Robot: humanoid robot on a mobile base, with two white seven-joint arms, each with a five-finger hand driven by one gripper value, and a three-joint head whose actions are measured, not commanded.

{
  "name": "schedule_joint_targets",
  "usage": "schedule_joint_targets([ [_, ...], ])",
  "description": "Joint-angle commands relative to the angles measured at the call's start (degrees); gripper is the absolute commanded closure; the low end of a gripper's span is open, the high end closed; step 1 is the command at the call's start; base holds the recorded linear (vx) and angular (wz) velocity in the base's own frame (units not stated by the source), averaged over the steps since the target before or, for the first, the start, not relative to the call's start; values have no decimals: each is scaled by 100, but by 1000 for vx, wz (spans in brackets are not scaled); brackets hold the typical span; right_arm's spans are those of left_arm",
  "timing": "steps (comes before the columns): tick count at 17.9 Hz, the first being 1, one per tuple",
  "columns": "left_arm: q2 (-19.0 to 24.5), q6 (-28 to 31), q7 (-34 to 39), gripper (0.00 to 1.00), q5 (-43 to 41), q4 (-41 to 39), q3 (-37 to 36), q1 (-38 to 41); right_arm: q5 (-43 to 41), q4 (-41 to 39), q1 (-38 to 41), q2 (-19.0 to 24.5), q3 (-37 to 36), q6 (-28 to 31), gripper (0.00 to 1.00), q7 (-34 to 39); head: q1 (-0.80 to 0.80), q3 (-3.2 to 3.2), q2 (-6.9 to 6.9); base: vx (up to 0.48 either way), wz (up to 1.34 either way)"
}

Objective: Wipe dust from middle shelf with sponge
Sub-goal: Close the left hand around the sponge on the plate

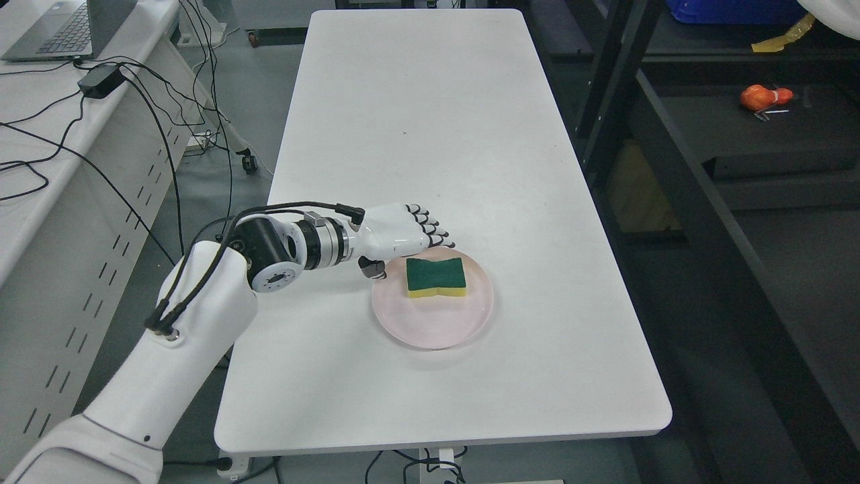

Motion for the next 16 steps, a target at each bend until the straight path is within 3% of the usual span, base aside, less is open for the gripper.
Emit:
schedule_joint_targets([
  [1, -617, 5, 34, 7, -66, 471, -559, -38, 0, -100, 0, -100, -5, -18, 0, 4, 0, 0, 0, 0, 0],
  [9, -547, 5, 25, 12, -57, 392, -490, 226, 0, -100, 0, -100, 4, -18, 0, 4, 0, 0, 0, 0, 0],
  [12, -538, 5, 7, 28, -40, 217, -201, 279, 0, -100, 0, -100, 4, -18, 0, 4, 0, 0, 0, 0, 19],
  [16, -599, 5, -10, 61, 4, -135, 634, 595, 0, -100, 0, -100, -5, -18, 0, 4, 0, 0, 0, 0, 0],
])
